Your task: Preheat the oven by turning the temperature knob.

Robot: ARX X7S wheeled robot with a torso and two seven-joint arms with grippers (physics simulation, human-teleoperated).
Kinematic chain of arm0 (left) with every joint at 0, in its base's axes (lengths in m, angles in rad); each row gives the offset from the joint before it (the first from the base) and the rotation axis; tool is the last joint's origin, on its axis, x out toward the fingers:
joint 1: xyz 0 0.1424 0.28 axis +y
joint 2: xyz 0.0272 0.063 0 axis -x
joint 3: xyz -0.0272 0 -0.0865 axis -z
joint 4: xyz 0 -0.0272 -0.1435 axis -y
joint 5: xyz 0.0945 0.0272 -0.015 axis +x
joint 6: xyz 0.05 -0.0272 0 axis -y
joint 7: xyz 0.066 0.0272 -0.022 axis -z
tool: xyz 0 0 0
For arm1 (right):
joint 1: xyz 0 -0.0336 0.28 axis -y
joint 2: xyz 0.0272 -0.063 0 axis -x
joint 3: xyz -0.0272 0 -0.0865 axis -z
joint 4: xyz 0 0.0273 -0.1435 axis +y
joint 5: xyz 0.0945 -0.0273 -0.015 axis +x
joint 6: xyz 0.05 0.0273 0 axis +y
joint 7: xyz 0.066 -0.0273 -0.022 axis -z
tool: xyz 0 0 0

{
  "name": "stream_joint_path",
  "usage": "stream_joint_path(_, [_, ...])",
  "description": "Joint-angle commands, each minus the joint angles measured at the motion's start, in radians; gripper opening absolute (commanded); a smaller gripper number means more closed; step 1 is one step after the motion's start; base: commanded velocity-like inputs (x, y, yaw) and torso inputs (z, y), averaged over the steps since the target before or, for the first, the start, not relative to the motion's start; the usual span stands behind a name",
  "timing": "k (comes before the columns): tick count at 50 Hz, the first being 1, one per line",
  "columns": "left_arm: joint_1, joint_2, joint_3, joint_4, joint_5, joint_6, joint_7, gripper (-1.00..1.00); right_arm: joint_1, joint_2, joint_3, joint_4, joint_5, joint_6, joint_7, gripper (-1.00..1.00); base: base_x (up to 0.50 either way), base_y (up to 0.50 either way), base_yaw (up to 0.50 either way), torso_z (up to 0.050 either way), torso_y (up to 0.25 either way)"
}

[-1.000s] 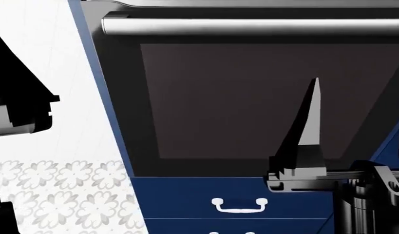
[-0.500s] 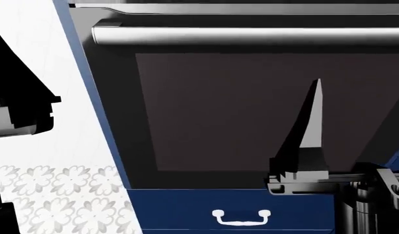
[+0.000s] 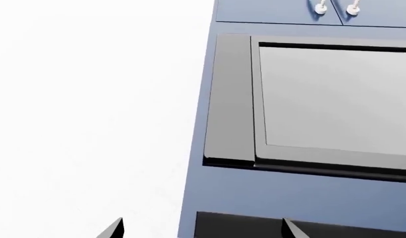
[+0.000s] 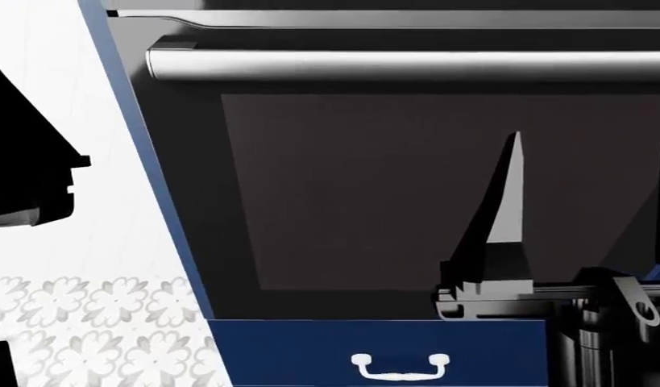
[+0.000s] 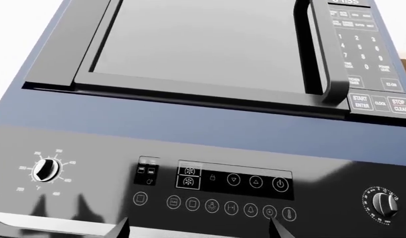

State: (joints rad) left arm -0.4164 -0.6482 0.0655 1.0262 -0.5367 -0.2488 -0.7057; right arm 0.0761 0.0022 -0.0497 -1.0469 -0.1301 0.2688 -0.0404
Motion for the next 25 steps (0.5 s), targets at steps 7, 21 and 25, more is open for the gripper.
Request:
stream_joint_path(7, [-0.333,-0.333,0.248,0.018,-0.228,0.069,-0.307,1.0,-0.004,0.0,-0.012,0.0,-0.01,-0.004,0.004,1.0,0.0,0.0,0.0,0.0,0.0])
stream_joint_path(21, [-0.32,-0.327,0.278,-0.016,-0.249,0.081,-0.306,1.0,-0.009,0.0,-0.015,0.0,-0.012,-0.008,0.002,1.0,0.0,0.0,0.0,0.045,0.0])
stream_joint_path(25, [-0.325,-0.328,0.285,-0.018,-0.249,0.077,-0.305,1.0,-0.013,0.0,-0.015,0.0,-0.012,-0.011,0.001,1.0,0.0,0.0,0.0,0.05,0.0])
